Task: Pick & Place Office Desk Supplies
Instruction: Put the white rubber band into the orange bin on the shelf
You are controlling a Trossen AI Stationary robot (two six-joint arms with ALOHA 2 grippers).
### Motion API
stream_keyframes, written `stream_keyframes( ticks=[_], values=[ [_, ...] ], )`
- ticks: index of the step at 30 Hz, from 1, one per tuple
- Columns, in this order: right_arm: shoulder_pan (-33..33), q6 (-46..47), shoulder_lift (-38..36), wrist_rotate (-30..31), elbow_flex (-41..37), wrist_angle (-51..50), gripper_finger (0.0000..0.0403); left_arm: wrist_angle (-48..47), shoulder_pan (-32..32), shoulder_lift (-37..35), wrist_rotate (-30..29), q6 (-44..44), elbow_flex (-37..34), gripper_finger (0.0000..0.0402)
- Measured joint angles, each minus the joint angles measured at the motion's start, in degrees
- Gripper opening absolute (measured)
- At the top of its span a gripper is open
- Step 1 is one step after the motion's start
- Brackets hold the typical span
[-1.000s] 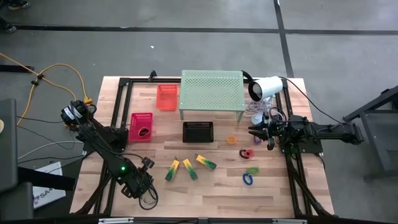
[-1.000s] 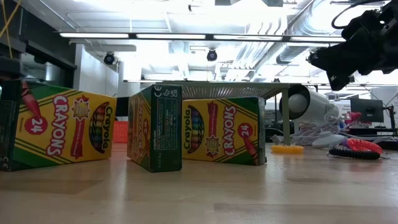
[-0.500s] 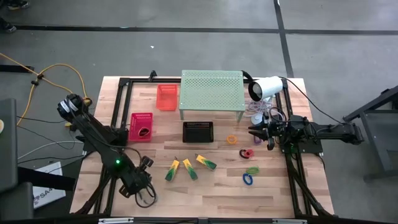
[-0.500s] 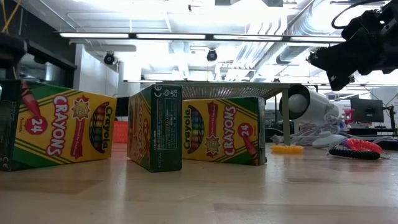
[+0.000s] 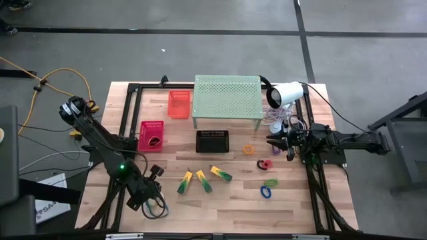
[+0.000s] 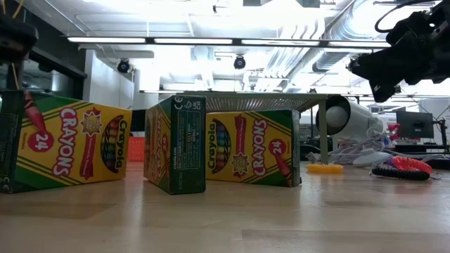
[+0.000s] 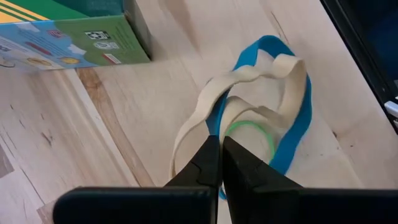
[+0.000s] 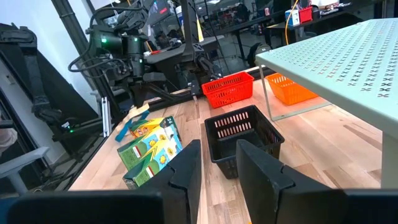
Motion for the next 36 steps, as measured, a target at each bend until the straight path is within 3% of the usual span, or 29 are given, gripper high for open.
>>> stream_keyframes(
  ticks=[9, 20, 36],
  values=[
    [0.0, 0.0, 0.0, 0.0, 0.0, 0.0, 0.009, -1.1, 0.0, 0.0, 0.5, -0.2, 0.0, 0.0001],
    [0.0, 0.0, 0.0, 0.0, 0.0, 0.0, 0.009, -3.1, 0.0, 0.0, 7.4, -4.0, 0.0, 0.0001],
    [0.0, 0.0, 0.0, 0.0, 0.0, 0.0, 0.009, -3.1, 0.0, 0.0, 7.6, -5.2, 0.0, 0.0004]
  ],
)
